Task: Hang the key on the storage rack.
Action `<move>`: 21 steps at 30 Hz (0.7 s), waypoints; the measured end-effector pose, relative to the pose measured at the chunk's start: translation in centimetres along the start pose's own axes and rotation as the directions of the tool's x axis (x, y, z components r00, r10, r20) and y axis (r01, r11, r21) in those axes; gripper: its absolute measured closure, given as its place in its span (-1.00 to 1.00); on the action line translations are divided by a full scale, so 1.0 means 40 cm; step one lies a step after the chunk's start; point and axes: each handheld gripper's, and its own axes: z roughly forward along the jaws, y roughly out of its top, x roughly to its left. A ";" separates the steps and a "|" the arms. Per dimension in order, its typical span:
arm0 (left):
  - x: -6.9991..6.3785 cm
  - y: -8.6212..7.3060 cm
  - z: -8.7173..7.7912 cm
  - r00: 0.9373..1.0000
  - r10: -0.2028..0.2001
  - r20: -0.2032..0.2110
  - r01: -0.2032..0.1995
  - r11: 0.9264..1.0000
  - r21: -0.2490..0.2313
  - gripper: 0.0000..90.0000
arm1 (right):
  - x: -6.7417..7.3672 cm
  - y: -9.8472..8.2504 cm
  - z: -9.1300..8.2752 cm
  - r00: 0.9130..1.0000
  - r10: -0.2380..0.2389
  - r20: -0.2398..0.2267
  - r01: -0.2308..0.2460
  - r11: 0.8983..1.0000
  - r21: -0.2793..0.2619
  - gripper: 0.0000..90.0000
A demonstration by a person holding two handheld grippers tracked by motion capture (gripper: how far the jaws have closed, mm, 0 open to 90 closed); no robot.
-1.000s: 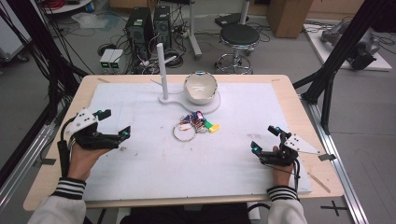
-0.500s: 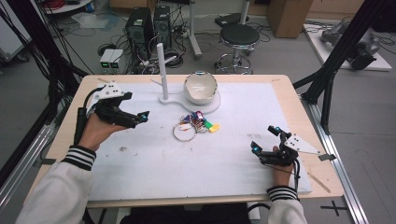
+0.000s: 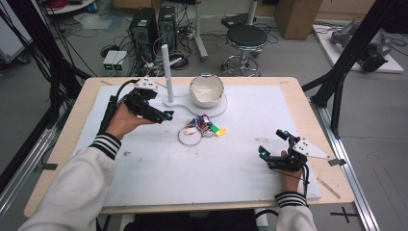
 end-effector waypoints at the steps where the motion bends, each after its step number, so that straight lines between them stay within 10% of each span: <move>1: -0.002 0.003 0.011 1.000 0.003 0.007 -0.003 1.000 0.016 -0.96 | 0.000 0.000 0.000 1.000 0.000 0.000 0.000 1.000 0.000 -0.98; 21: -0.029 0.001 0.156 1.000 -0.008 0.029 0.001 0.972 0.233 -0.96 | 0.000 0.000 -0.001 1.000 0.006 -0.003 -0.006 1.000 0.003 -0.98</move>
